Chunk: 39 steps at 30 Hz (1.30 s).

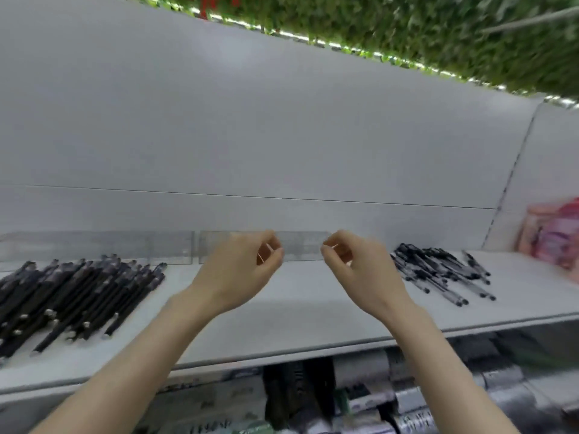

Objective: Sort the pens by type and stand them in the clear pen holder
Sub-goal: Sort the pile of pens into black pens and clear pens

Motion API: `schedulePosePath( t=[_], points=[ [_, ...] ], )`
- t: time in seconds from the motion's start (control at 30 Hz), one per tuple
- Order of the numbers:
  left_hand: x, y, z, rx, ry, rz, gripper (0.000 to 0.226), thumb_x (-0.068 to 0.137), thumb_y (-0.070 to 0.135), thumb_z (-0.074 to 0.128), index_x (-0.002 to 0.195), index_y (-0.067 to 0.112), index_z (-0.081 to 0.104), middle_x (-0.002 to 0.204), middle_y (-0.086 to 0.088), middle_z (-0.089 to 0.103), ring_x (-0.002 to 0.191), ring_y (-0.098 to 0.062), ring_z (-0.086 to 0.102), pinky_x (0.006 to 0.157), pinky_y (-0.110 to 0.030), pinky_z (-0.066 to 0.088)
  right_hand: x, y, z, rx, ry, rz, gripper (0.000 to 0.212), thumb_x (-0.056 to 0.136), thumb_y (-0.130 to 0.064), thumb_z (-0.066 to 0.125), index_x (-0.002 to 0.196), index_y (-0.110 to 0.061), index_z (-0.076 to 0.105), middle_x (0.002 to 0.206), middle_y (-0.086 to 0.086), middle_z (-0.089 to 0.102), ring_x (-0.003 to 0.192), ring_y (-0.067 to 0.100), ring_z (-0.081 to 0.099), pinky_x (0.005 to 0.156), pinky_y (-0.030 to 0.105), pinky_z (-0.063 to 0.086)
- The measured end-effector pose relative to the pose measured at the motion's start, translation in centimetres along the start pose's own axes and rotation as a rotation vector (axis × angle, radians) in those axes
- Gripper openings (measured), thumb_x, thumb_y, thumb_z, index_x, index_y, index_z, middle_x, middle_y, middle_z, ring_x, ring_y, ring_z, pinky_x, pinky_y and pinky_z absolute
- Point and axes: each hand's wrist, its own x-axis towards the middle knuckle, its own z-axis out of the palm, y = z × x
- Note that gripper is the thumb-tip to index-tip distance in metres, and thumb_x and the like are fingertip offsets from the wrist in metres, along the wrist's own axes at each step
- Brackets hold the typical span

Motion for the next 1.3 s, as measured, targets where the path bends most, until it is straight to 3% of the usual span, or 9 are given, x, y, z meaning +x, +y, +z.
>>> schedulePosePath(
  t=[0.3, 0.5, 0.6, 0.7, 0.87, 1.0, 1.07, 1.17, 1.3],
  points=[
    [5.6, 10.4, 13.2, -0.048, -0.114, 0.004, 0.013, 0.090, 0.032, 0.055, 0.084, 0.025, 0.063, 0.068, 0.017, 0.059, 0.070, -0.008, 0.059, 0.071, -0.030, 0.049, -0.2, 14.3, -9.0, -0.075, -0.029, 0.050, 0.015, 0.093, -0.027, 0.054, 0.087, -0.018, 0.064, 0.064, -0.011, 0.060, 0.062, 0.012, 0.055, 0.062, 0.034, 0.046],
    [10.6, 12.3, 21.0, -0.044, -0.167, 0.013, 0.013, 0.090, 0.031, 0.055, 0.093, 0.021, 0.064, 0.071, 0.015, 0.057, 0.075, -0.013, 0.059, 0.071, -0.030, 0.048, 2.8, 22.9, -11.1, -0.097, -0.058, 0.052, 0.018, 0.094, -0.026, 0.053, 0.093, -0.014, 0.067, 0.080, -0.004, 0.069, 0.076, 0.016, 0.062, 0.072, 0.037, 0.050],
    [12.9, 11.7, 24.9, -0.007, -0.227, -0.028, 0.011, 0.090, 0.033, 0.055, 0.091, 0.023, 0.059, 0.084, 0.011, 0.062, 0.085, -0.014, 0.059, 0.078, -0.033, 0.048, 4.8, 26.9, -10.9, -0.087, -0.073, 0.058, 0.018, 0.093, -0.027, 0.053, 0.092, -0.015, 0.067, 0.082, -0.003, 0.070, 0.078, 0.018, 0.064, 0.075, 0.039, 0.051],
    [14.7, 10.9, 28.6, 0.052, -0.314, -0.092, 0.023, 0.091, 0.040, 0.054, 0.100, 0.019, 0.057, 0.104, 0.003, 0.061, 0.101, -0.018, 0.054, 0.086, -0.034, 0.044, 6.8, 30.2, -10.3, -0.082, -0.178, 0.048, 0.018, 0.093, -0.025, 0.053, 0.094, -0.014, 0.068, 0.085, -0.001, 0.070, 0.082, 0.019, 0.064, 0.078, 0.041, 0.051],
    [16.2, 10.6, 32.4, 0.120, -0.404, -0.249, 0.058, 0.091, 0.058, 0.041, 0.135, 0.020, 0.037, 0.136, 0.000, 0.039, 0.130, -0.019, 0.030, 0.108, -0.038, 0.030, 9.2, 34.6, -9.0, -0.106, -0.325, 0.014, 0.025, 0.095, -0.028, 0.052, 0.113, -0.014, 0.063, 0.109, 0.004, 0.066, 0.095, 0.018, 0.056, 0.089, 0.035, 0.045],
    [16.7, 11.3, 35.1, 0.194, -0.468, -0.259, 0.077, 0.088, 0.066, 0.035, 0.149, 0.023, 0.016, 0.156, -0.001, 0.013, 0.145, -0.019, 0.006, 0.118, -0.038, 0.011, 11.0, 37.9, -8.2, -0.197, -0.483, -0.047, 0.045, 0.096, -0.044, 0.046, 0.136, -0.024, 0.047, 0.142, -0.002, 0.046, 0.132, 0.023, 0.036, 0.109, 0.037, 0.029],
    [17.1, 11.5, 36.1, 0.223, -0.488, -0.280, 0.080, 0.088, 0.068, 0.032, 0.151, 0.024, 0.010, 0.158, 0.001, 0.008, 0.146, -0.017, -0.001, 0.118, -0.040, 0.007, 11.6, 39.0, -8.0, -0.227, -0.600, -0.057, 0.052, 0.096, -0.051, 0.040, 0.144, -0.031, 0.036, 0.153, -0.004, 0.032, 0.141, 0.023, 0.024, 0.114, 0.041, 0.020],
    [17.9, 12.3, 37.2, 0.217, -0.465, -0.287, 0.071, 0.091, 0.061, 0.035, 0.149, 0.025, 0.019, 0.158, 0.003, 0.012, 0.145, -0.014, 0.003, 0.118, -0.037, 0.008, 12.5, 40.9, -8.4, -0.163, -0.741, -0.099, 0.053, 0.097, -0.050, 0.039, 0.146, -0.029, 0.034, 0.151, -0.002, 0.036, 0.139, 0.021, 0.030, 0.114, 0.038, 0.023],
    [18.7, 13.9, 38.6, 0.168, -0.414, -0.318, 0.061, 0.092, 0.056, 0.042, 0.143, 0.024, 0.034, 0.153, 0.004, 0.023, 0.142, -0.012, 0.012, 0.116, -0.029, 0.012, 13.3, 43.6, -9.3, -0.137, -0.792, -0.164, 0.050, 0.099, -0.043, 0.040, 0.145, -0.023, 0.036, 0.149, -0.002, 0.040, 0.136, 0.016, 0.035, 0.111, 0.032, 0.027]
  ],
)
